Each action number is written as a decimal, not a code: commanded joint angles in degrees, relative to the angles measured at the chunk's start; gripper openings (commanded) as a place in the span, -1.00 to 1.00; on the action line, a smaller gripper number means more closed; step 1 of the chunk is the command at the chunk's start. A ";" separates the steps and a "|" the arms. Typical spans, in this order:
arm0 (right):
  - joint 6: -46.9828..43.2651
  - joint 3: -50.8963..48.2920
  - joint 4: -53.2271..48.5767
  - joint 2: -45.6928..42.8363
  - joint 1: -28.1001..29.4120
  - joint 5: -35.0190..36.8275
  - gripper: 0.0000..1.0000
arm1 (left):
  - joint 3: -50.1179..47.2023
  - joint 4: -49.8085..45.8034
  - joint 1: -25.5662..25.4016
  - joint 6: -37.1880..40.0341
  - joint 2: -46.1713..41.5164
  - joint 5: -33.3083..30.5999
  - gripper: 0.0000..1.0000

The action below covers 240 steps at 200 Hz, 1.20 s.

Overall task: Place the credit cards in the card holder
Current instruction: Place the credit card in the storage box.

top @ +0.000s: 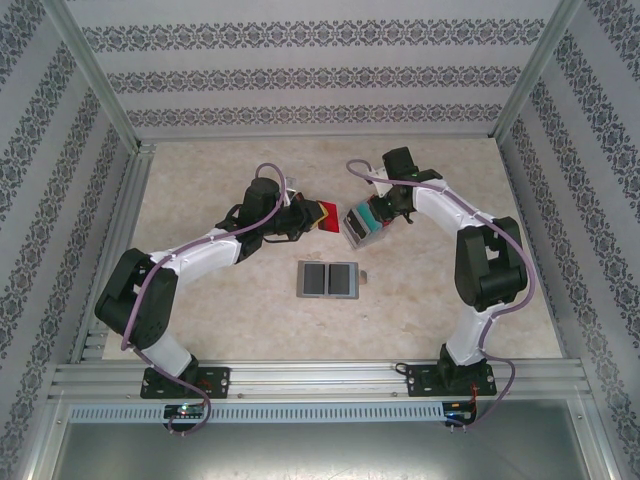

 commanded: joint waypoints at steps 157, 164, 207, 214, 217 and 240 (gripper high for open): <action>63.36 -20.22 32.14 -22.29 3.39 -39.58 -0.07 | -1.89 19.00 -0.55 -3.48 0.84 4.84 -1.00; 64.42 -20.68 34.46 -22.17 3.57 -40.30 -0.06 | -1.86 18.99 -0.56 -3.57 0.90 4.89 -1.00; 70.58 -21.86 42.94 -20.13 3.59 -44.03 -0.12 | -1.16 20.56 -0.71 -5.24 1.69 5.32 -1.00; 70.62 -21.88 42.86 -20.13 3.44 -43.82 -0.13 | -1.01 19.95 -0.76 -5.24 1.74 5.24 -1.00; 70.56 -21.92 42.31 -20.23 3.21 -43.43 -0.15 | -0.98 19.81 -0.72 -5.31 1.76 5.25 -1.00; 71.26 -26.72 42.01 -25.63 -0.17 -35.80 -0.16 | -1.62 19.84 -0.72 -5.67 1.28 4.27 -1.00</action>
